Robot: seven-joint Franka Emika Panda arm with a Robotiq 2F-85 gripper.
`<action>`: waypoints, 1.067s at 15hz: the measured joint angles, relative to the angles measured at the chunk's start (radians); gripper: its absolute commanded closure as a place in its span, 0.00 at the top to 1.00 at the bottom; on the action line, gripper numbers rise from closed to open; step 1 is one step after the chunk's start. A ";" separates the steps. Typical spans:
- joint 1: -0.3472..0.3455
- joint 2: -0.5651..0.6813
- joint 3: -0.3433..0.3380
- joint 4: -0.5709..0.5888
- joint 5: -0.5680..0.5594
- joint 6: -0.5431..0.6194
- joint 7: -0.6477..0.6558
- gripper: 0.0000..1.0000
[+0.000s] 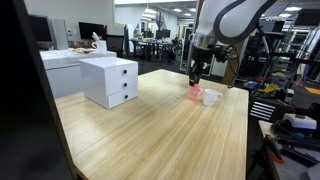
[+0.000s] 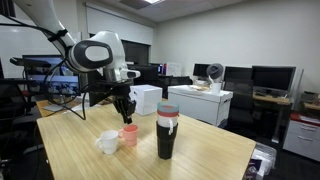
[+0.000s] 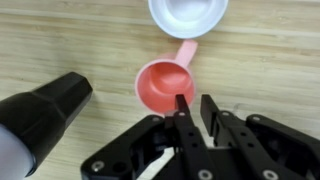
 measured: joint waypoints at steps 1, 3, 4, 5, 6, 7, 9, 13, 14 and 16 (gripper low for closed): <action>0.002 -0.016 0.005 0.023 0.007 -0.034 -0.005 0.59; 0.006 -0.068 0.020 0.093 0.010 -0.125 -0.010 0.71; 0.006 -0.097 0.027 0.135 0.010 -0.163 -0.010 0.78; 0.006 -0.122 0.031 0.180 0.010 -0.189 -0.010 0.85; 0.006 -0.142 0.031 0.238 0.010 -0.217 -0.010 0.93; 0.003 -0.151 0.030 0.293 0.010 -0.241 -0.010 0.98; -0.006 -0.146 0.017 0.400 0.010 -0.291 -0.009 1.00; -0.053 -0.077 -0.031 0.489 0.009 -0.364 -0.008 1.00; -0.063 -0.056 -0.045 0.487 0.010 -0.374 -0.008 1.00; -0.075 -0.020 -0.063 0.482 0.019 -0.390 -0.008 1.00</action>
